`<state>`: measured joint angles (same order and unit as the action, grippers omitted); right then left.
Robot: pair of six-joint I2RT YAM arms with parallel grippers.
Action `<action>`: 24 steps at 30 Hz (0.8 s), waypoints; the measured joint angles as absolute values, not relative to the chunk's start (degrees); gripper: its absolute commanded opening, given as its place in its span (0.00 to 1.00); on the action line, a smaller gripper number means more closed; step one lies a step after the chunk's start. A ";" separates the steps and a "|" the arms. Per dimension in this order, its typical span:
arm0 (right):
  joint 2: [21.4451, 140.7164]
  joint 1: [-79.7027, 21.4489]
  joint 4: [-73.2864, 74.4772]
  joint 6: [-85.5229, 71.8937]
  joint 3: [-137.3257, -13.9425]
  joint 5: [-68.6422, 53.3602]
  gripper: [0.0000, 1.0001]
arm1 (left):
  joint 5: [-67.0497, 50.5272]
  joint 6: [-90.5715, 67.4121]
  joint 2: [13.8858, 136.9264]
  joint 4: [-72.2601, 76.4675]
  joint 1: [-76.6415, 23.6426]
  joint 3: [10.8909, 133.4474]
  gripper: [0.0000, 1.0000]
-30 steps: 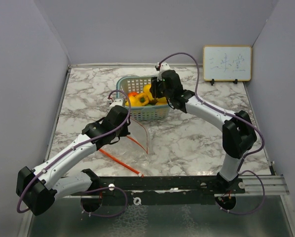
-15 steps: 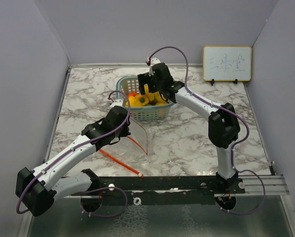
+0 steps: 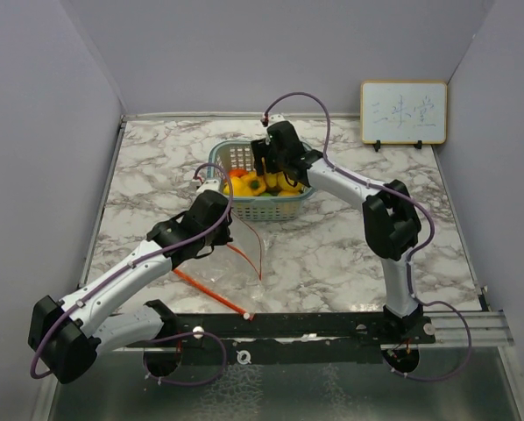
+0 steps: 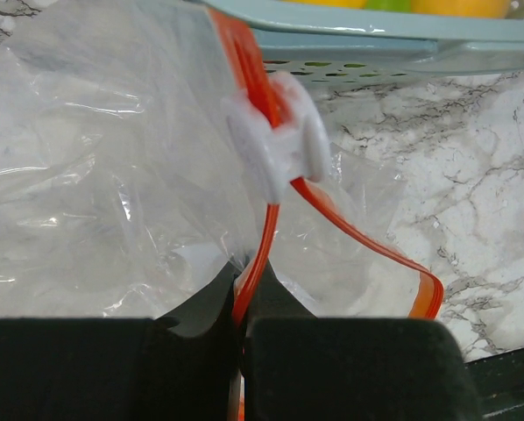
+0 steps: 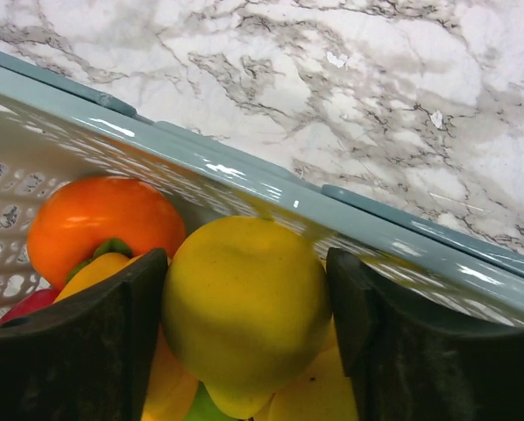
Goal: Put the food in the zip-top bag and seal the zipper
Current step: Pick up the fake fruit from the bin.
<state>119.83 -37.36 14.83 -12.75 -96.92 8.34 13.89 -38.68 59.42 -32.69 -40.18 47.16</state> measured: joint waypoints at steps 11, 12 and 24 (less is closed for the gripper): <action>108.60 -37.50 14.48 -13.04 -84.09 7.38 0.51 | 12.25 -39.09 59.42 -31.83 -40.18 46.72 0.00; 106.21 -37.50 14.98 -12.82 -82.61 6.22 0.51 | 11.81 -39.13 59.42 -31.46 -40.18 46.65 0.00; 79.92 -37.93 12.84 -13.72 -71.50 -12.49 0.50 | 4.29 -41.19 60.05 -26.96 -40.07 46.41 0.00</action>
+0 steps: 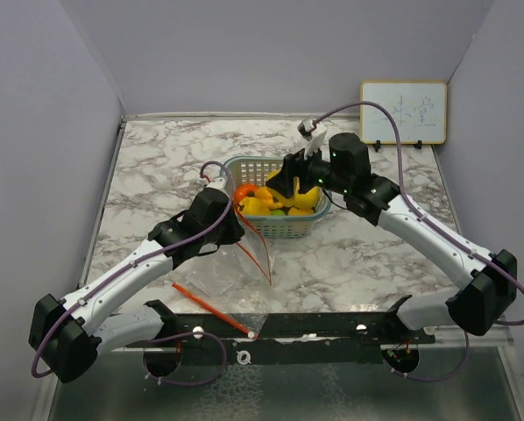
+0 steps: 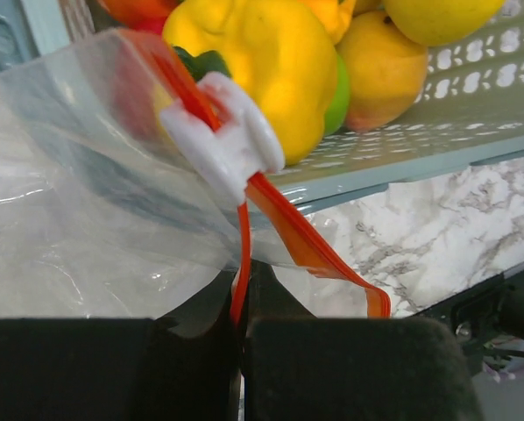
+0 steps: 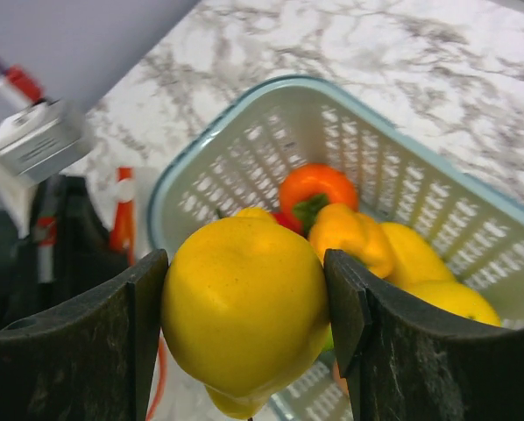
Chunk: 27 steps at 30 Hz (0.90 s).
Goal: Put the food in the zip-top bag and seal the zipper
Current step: Pick up the fake fruit from the bin, then place the fake fruit in the zipper food storage bag.
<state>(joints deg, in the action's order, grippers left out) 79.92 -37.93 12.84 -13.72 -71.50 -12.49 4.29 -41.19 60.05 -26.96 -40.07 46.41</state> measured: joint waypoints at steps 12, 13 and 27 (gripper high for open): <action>64.07 -47.37 4.78 -19.68 -54.02 -32.60 0.51 | -1.98 -46.54 54.17 -24.16 -40.07 46.00 0.00; 63.46 -48.14 4.08 -20.03 -53.34 -33.50 0.51 | -2.15 -46.92 53.78 -23.99 -40.07 45.80 0.00; 66.59 -52.84 -5.80 -25.80 -47.90 -29.65 0.49 | -7.73 -51.55 49.34 -22.76 -40.07 43.00 0.00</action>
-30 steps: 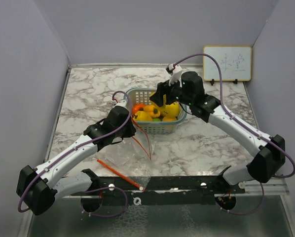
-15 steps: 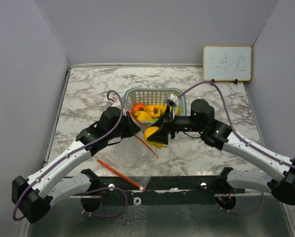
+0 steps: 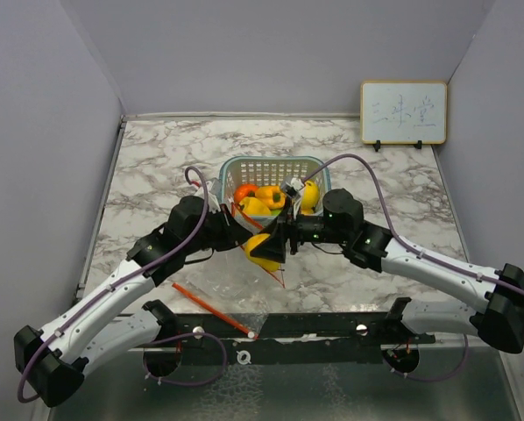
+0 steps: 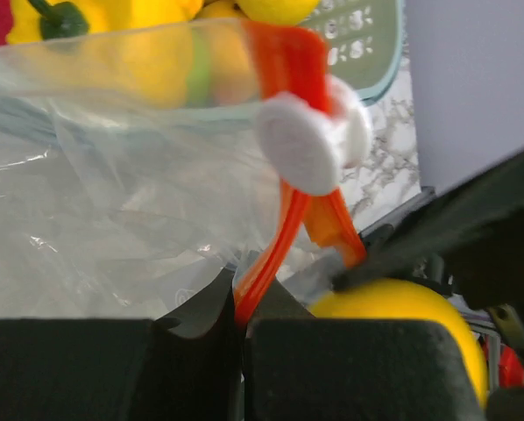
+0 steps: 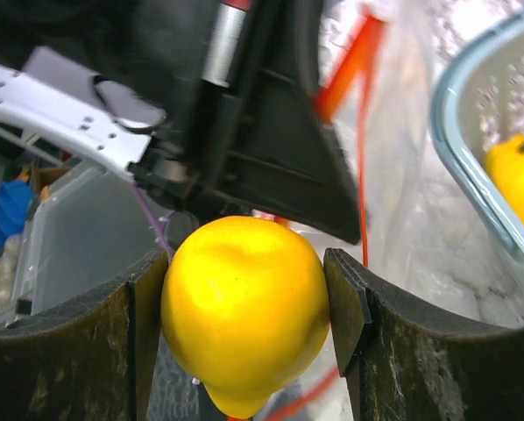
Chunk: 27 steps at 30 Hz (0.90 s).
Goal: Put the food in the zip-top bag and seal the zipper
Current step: Place the fake fruit in the zipper food storage bag.
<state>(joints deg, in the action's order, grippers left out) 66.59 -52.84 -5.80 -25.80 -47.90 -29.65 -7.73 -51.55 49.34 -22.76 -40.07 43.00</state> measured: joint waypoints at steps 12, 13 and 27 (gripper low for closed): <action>60.82 -53.30 1.96 -27.86 -42.44 -6.20 0.50 | -17.04 -54.70 42.63 -20.38 -39.75 36.69 0.00; 60.40 -53.25 2.61 -27.92 -42.44 -4.73 0.50 | -17.61 -55.27 41.98 -19.73 -39.75 35.92 0.00; 63.42 -64.75 7.94 -28.47 -43.11 9.26 0.61 | -20.36 -61.01 43.13 -8.99 -39.75 32.16 0.00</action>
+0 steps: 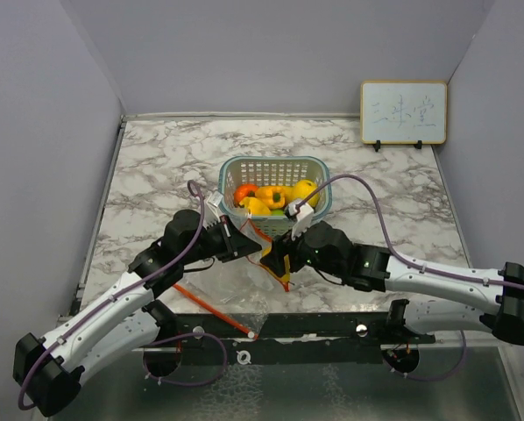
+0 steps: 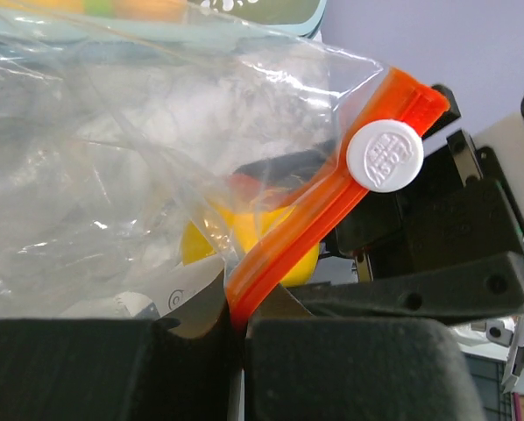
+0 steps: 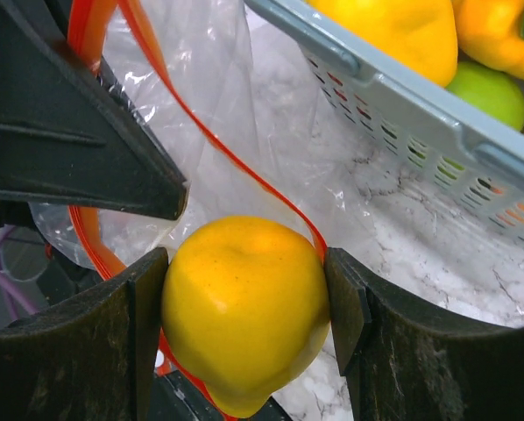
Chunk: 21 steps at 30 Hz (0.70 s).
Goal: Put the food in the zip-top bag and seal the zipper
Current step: Place the fake fruit in the zipper food storage bag.
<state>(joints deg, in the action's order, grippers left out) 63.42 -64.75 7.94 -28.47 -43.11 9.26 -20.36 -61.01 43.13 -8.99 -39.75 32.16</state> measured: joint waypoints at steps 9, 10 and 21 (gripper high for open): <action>67.66 -70.98 9.65 -28.03 -45.80 17.37 0.90 | -20.32 -62.24 41.95 -8.05 -39.75 30.81 0.00; 68.38 -71.09 9.34 -27.97 -45.80 17.43 0.93 | -20.29 -62.41 41.21 -7.92 -39.75 29.95 0.00; 72.16 -71.20 6.35 -27.27 -45.71 17.41 1.00 | -18.74 -66.11 35.03 -5.23 -39.75 17.34 0.00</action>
<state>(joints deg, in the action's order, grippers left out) 72.16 -71.20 6.35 -27.27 -45.71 17.41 -18.74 -66.11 35.03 -5.23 -39.75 17.34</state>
